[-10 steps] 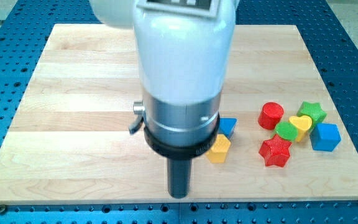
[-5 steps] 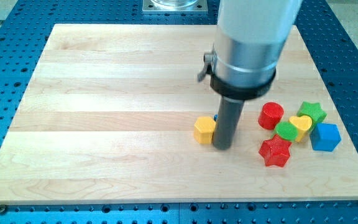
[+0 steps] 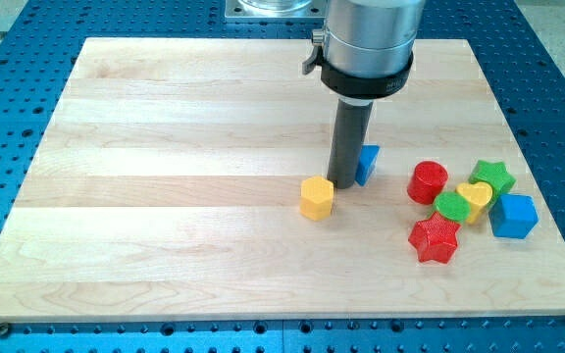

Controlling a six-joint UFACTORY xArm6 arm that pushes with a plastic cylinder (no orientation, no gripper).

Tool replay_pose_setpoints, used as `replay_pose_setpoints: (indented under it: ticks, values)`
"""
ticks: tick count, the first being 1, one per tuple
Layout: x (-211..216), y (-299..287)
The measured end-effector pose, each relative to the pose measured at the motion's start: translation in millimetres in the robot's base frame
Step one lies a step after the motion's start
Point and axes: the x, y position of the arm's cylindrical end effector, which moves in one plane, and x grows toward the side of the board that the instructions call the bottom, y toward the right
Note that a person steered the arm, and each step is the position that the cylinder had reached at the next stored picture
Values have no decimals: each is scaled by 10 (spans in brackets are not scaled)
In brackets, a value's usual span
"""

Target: Push the triangle diagonally top right of the hexagon

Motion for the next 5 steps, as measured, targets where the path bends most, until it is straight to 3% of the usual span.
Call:
replay_pose_setpoints:
  ticks: [3, 5]
  values:
    - [5, 248]
    - [-801, 335]
